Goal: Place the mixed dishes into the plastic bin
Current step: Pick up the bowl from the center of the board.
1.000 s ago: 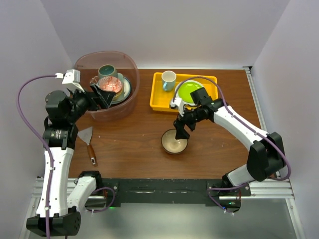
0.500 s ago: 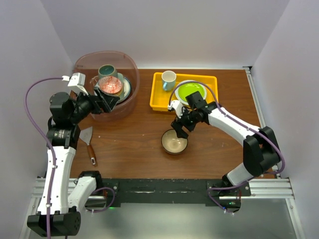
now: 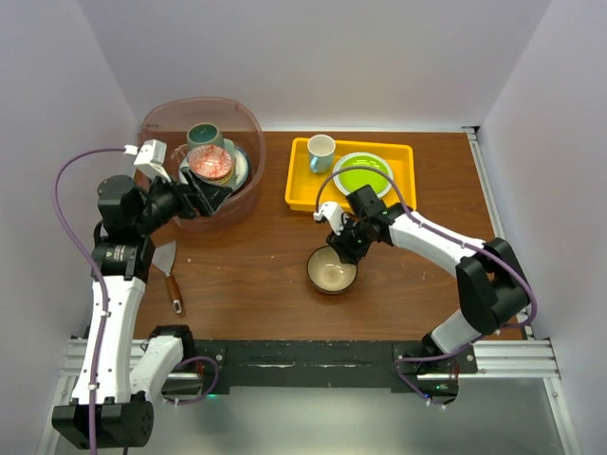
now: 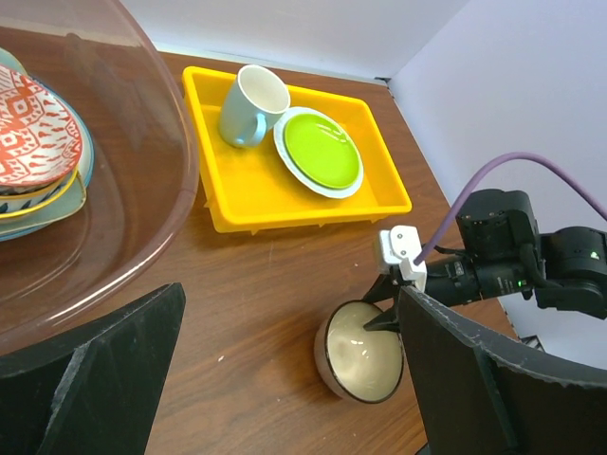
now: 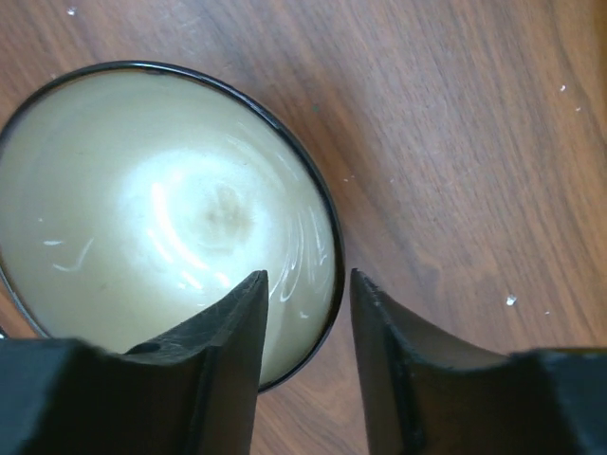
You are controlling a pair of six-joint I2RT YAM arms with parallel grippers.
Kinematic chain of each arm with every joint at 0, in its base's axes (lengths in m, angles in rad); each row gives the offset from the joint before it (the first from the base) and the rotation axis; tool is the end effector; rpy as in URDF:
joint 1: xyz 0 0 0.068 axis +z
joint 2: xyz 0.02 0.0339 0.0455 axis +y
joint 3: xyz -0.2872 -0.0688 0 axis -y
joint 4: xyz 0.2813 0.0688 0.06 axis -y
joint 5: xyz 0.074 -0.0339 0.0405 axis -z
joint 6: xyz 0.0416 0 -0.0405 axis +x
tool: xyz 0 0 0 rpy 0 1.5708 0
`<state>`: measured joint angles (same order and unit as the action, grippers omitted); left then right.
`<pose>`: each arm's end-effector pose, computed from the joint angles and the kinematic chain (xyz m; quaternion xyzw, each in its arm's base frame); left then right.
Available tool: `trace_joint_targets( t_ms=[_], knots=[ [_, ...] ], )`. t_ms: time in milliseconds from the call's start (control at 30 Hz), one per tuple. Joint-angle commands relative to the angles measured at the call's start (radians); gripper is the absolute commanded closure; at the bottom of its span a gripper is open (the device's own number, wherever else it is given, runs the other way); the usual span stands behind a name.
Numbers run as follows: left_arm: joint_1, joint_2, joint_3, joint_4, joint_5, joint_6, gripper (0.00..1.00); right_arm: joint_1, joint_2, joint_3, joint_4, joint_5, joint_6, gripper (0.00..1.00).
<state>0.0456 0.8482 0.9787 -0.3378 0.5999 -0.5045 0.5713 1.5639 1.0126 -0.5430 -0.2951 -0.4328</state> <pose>0.2080 -0.0140 0.4027 -0.0223 0.7645 -0.3603 0.5341 0.2805 0.1947 0.2033 -0.4930 0.8259 0.1587 0.2230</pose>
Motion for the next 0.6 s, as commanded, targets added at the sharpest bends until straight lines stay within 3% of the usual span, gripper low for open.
trace_joint_targets(
  t_ms=[0, 133, 233, 400, 567],
  knots=[
    [0.007, 0.0, -0.015, 0.049, 0.046, -0.029, 0.0, 0.009, 0.004, -0.009, 0.054, 0.037, 0.008, 0.67],
    [0.005, 0.006, -0.028, 0.046, 0.066, -0.042, 0.0, 0.007, -0.002, -0.016, 0.06, 0.037, 0.009, 0.91],
    [0.0, 0.008, -0.041, 0.043, 0.08, -0.051, 0.0, 0.007, -0.01, -0.017, 0.055, 0.03, 0.006, 1.0],
    [-0.036, 0.018, -0.041, 0.02, 0.071, -0.054, 0.0, 0.007, -0.038, -0.002, 0.02, -0.036, -0.02, 1.0],
    [-0.251, 0.064, -0.015, -0.021, -0.054, -0.039, 0.0, 0.004, -0.071, 0.027, -0.028, -0.088, -0.037, 1.0]
  ],
)
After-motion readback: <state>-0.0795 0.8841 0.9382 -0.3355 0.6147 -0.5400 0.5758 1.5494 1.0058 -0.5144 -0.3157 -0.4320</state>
